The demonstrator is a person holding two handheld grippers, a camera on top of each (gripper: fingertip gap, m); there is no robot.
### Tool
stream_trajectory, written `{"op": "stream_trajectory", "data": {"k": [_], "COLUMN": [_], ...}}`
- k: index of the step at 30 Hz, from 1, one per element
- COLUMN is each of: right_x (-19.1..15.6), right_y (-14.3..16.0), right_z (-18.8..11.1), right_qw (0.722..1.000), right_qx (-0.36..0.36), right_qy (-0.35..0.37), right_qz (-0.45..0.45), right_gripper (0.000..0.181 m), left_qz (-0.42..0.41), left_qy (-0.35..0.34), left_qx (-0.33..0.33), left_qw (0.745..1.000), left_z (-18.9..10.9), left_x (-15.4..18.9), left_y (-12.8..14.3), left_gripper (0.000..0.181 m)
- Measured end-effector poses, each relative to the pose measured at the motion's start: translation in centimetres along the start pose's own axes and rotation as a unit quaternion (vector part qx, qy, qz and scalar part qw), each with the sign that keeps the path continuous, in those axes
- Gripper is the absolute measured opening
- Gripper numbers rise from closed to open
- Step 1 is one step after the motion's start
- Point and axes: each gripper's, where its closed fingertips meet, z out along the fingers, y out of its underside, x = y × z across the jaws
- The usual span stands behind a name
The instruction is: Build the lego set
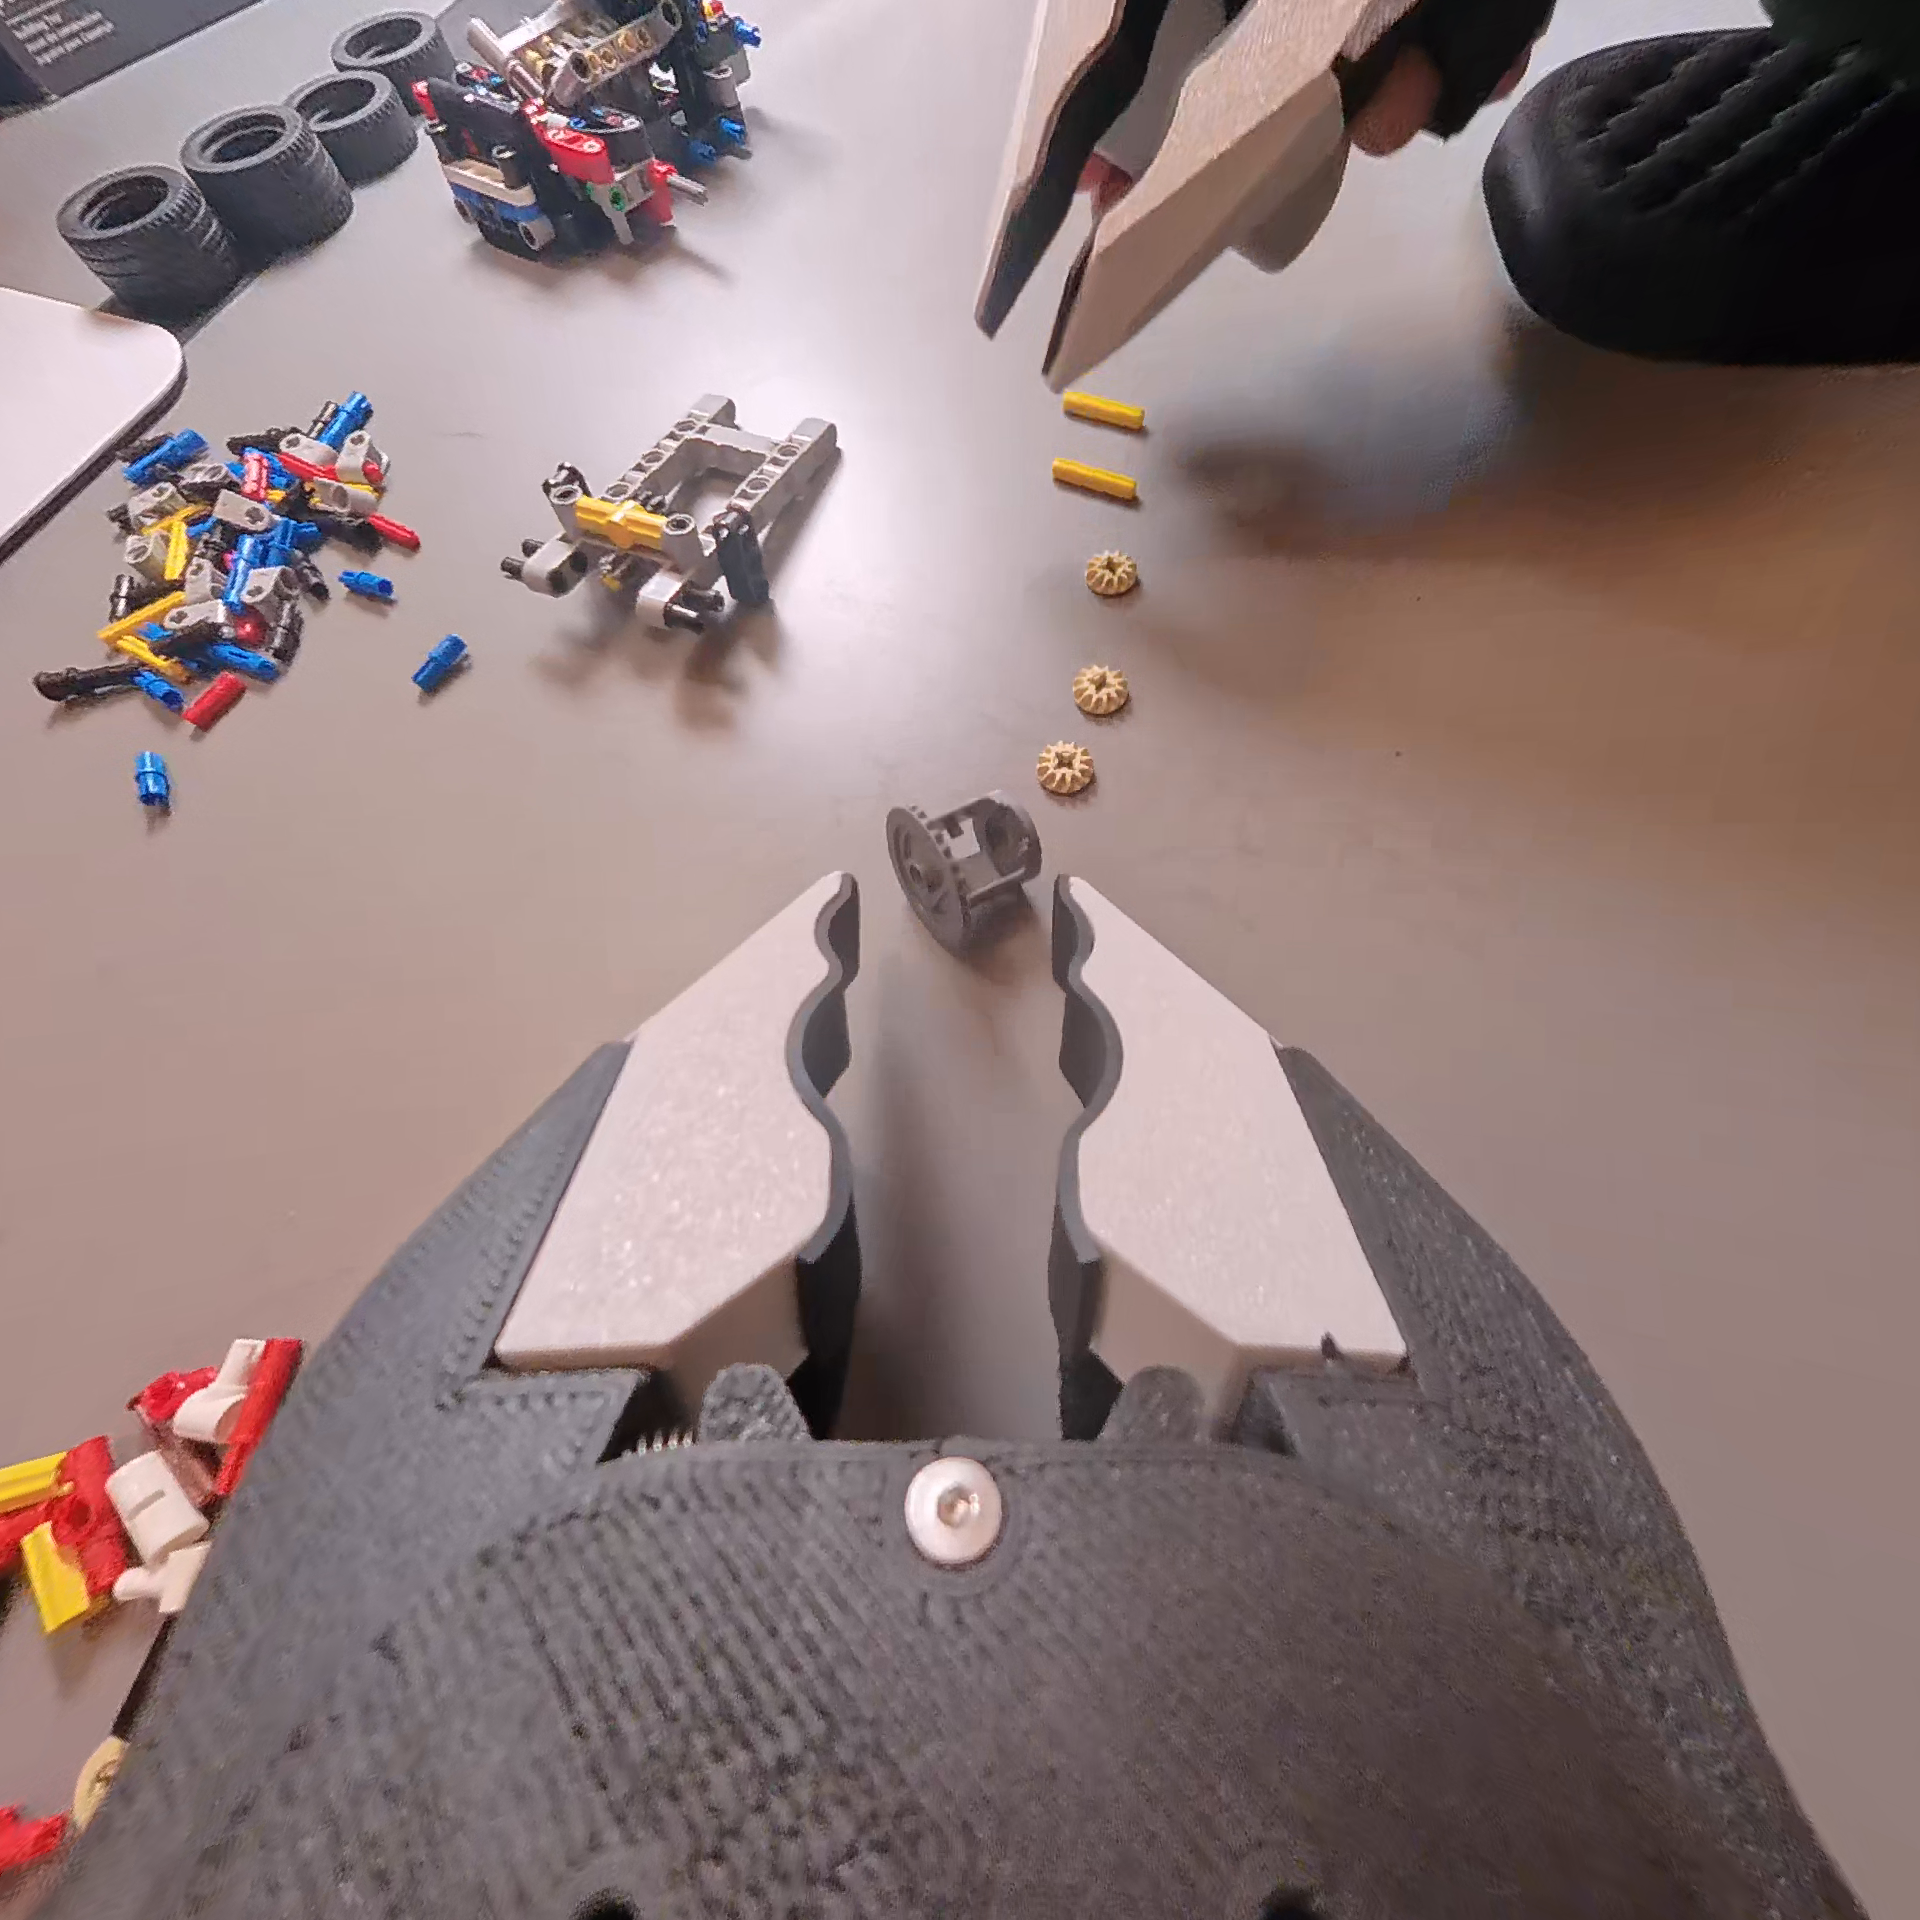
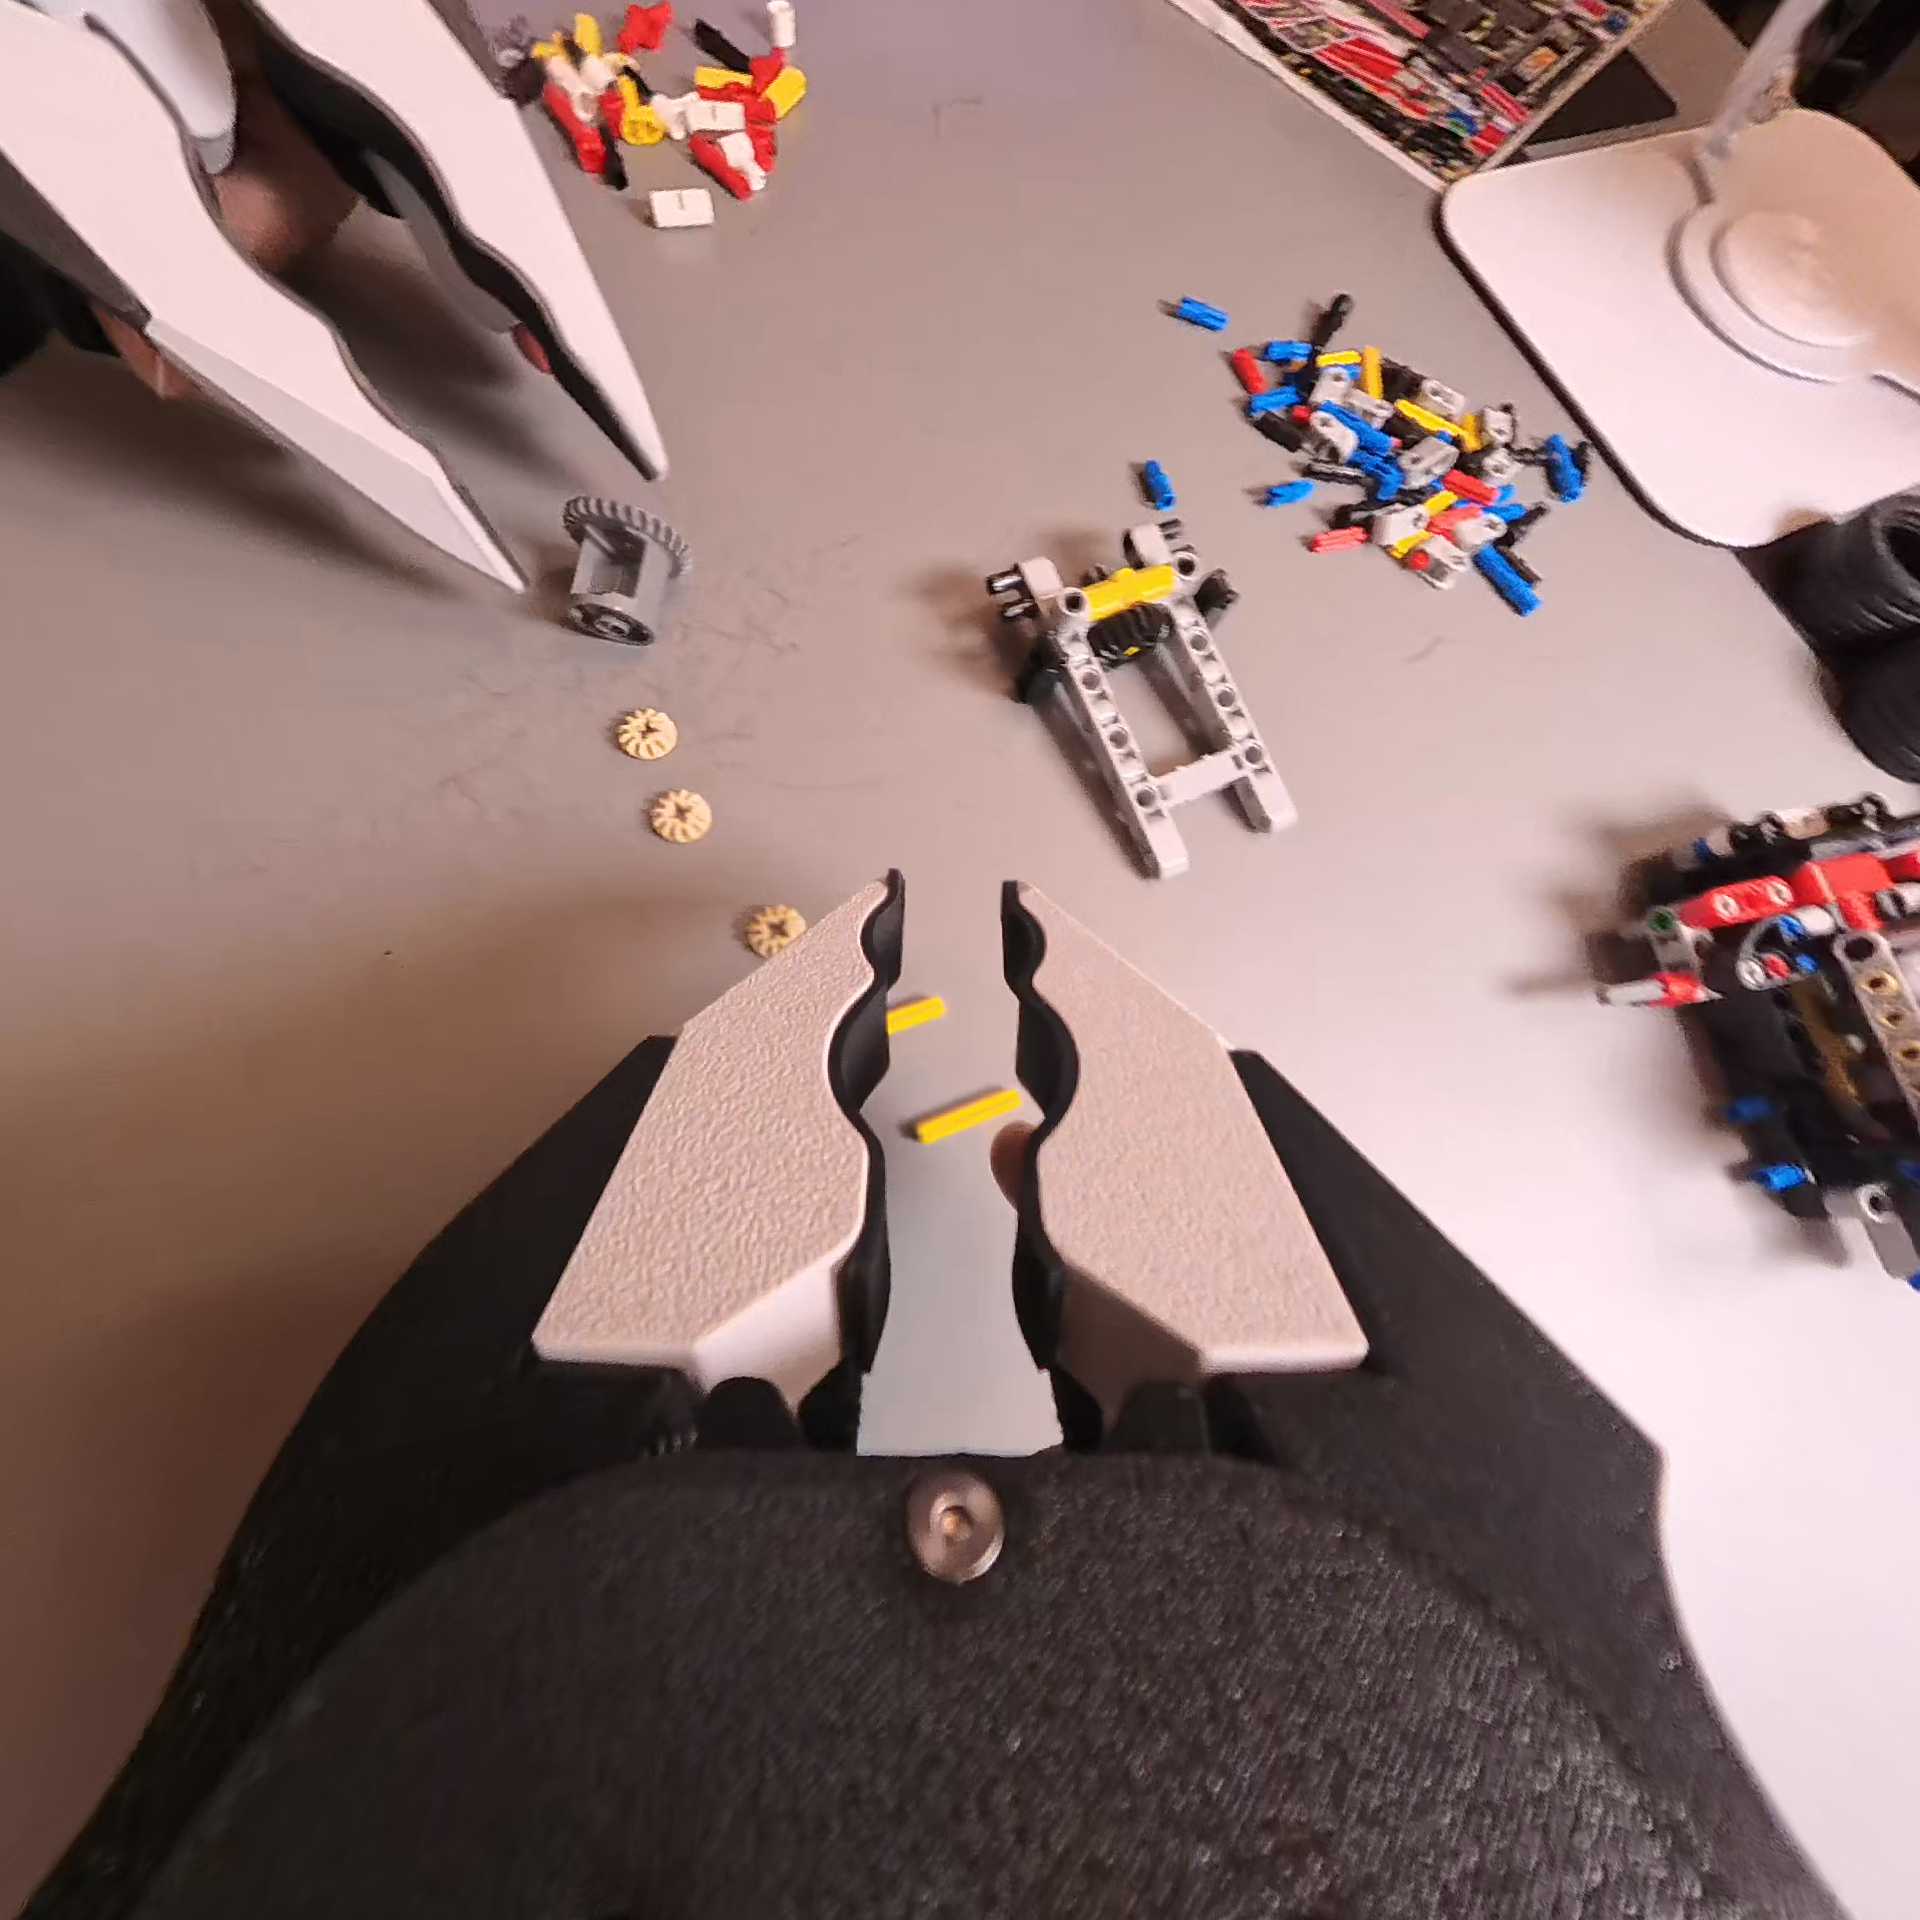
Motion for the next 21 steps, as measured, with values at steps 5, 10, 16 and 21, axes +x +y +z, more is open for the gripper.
{"op": "stream_trajectory", "data": {"k": [5, 10, 16, 21], "right_x": [1.6, 2.2, 3.3, 4.6], "right_y": [0.8, 2.2, 1.9, 0.1], "right_z": [-1.2, -1.7, -1.9, -1.9], "right_qw": [1.0, 0.999, 0.999, 0.994], "right_qx": [-0.003, -0.023, -0.003, 0.06], "right_qy": [0.018, 0.023, 0.045, 0.085], "right_qz": [0.008, -0.005, 0.005, 0.027], "right_gripper": [0.017, 0.017, 0.017, 0.024], "left_qz": [0.011, 0.02, -0.02, -0.062], "left_qy": [-0.012, -0.044, -0.102, -0.139], "left_qx": [-0.018, -0.029, 0.003, 0.089], "left_qw": [1.0, 0.998, 0.995, 0.984], "left_z": [0.3, 0.4, -0.7, -2.9], "left_x": [-0.3, -1.1, -3.6, -5.3], "left_y": [0.6, 0.9, 0.1, -2.1], "left_gripper": [0.022, 0.01, 0.022, 0.047]}}
